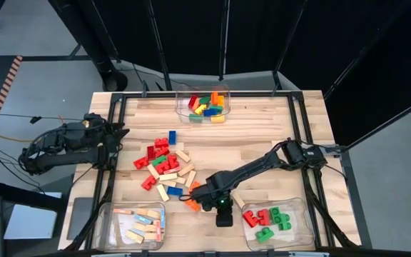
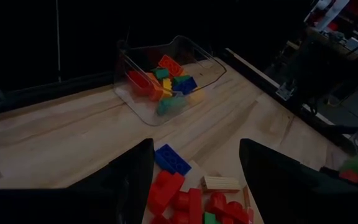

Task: Sort blocks by size
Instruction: Put the 3-stud blue game piece into the top center transparent bin

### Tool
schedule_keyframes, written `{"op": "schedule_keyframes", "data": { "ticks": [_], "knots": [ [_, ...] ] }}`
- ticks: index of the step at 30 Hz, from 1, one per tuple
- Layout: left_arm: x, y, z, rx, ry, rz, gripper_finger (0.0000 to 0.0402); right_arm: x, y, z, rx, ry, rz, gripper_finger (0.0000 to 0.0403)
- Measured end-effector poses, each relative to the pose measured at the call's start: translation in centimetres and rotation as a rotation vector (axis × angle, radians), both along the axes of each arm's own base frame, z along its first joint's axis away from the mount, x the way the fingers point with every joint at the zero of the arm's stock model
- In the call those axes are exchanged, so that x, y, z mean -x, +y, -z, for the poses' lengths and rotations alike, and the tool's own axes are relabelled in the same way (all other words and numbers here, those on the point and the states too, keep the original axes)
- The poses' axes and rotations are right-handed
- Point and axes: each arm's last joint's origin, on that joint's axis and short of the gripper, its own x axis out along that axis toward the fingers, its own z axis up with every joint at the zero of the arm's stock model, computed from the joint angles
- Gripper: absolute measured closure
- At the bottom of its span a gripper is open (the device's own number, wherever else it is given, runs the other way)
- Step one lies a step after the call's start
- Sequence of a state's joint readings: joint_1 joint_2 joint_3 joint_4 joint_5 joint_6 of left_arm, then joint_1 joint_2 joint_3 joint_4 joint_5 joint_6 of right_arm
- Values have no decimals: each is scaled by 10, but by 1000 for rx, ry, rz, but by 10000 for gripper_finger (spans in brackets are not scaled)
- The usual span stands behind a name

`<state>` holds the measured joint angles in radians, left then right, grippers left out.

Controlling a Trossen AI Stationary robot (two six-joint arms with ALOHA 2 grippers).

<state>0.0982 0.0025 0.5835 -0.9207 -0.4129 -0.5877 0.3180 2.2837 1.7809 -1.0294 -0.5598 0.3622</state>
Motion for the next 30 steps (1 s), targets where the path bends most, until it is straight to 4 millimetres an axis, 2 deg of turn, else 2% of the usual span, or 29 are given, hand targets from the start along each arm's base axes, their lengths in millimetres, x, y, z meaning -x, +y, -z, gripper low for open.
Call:
{"op": "schedule_keyframes", "data": {
  "ticks": [3, 6, 16, 20, 23, 26, 30],
  "knots": [
    [0, 0, 0, 1, 0, 3, 156, 0, -7, 0, 55, 3, -4, 398],
    [0, 0, 0, 0, 0, 3, 156, -4, -23, 0, 96, -4, 20, 397],
    [0, 0, 0, 0, 0, 3, 156, -17, -106, -10, 238, -41, 163, 394],
    [0, 0, 0, -1, 1, 3, 156, -22, -132, -24, 282, -70, 217, 394],
    [0, 0, 0, -1, 2, 3, 156, -26, -141, -49, 333, -140, 205, 393],
    [0, 0, 0, -1, 3, 3, 156, -28, -140, -71, 411, -215, 103, 393],
    [0, 0, 0, -1, 5, 3, 156, -28, -137, -82, 486, -290, -129, 381]
  ]
}}
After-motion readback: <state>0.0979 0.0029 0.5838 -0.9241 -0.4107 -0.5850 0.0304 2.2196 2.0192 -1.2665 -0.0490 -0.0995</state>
